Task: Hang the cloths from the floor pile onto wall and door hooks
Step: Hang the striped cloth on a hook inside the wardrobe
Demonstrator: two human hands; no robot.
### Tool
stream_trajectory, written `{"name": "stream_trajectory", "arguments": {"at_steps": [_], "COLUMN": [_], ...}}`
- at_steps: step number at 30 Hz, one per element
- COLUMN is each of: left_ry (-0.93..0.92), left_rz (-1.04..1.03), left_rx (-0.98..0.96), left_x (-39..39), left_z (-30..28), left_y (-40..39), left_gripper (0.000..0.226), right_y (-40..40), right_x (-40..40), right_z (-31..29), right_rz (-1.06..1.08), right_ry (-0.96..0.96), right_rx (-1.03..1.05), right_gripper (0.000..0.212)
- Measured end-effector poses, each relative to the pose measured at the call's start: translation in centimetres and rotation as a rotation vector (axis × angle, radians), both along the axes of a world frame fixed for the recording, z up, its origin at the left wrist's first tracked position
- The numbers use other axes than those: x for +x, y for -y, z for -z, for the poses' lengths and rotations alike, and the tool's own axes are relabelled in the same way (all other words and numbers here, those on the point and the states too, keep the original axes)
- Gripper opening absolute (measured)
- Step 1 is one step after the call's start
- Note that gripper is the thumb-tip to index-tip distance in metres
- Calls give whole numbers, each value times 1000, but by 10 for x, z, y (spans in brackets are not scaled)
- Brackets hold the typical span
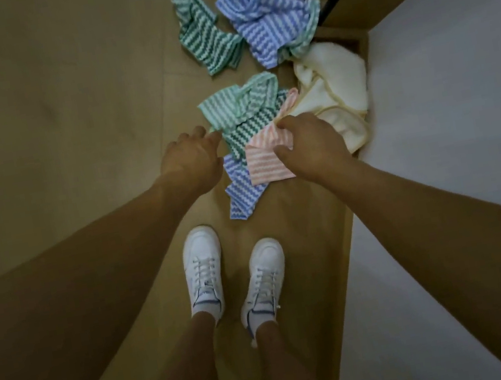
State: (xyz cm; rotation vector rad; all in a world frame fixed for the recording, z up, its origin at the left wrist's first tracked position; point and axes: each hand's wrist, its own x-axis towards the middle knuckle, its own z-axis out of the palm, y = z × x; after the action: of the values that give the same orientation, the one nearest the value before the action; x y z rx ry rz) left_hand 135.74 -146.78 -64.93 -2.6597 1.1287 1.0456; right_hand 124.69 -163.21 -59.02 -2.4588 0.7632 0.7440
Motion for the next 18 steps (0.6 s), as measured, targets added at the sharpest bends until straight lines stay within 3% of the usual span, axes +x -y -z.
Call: {"name": "stream_trajectory", "arguments": {"at_steps": [9,18], "left_ry": [-70,-181], "left_rz": [33,24], "left_rx": [2,7], "left_x": [22,58], "left_z": [127,173], "left_y": [49,119], "left_gripper": [61,74], "right_y": [22,34], "right_x": [13,16], "right_z": [105,144], "right_rz": [-55,7], "right_ry": [-45,20], "right_rx": [-20,-3], "right_gripper": [48,53]}}
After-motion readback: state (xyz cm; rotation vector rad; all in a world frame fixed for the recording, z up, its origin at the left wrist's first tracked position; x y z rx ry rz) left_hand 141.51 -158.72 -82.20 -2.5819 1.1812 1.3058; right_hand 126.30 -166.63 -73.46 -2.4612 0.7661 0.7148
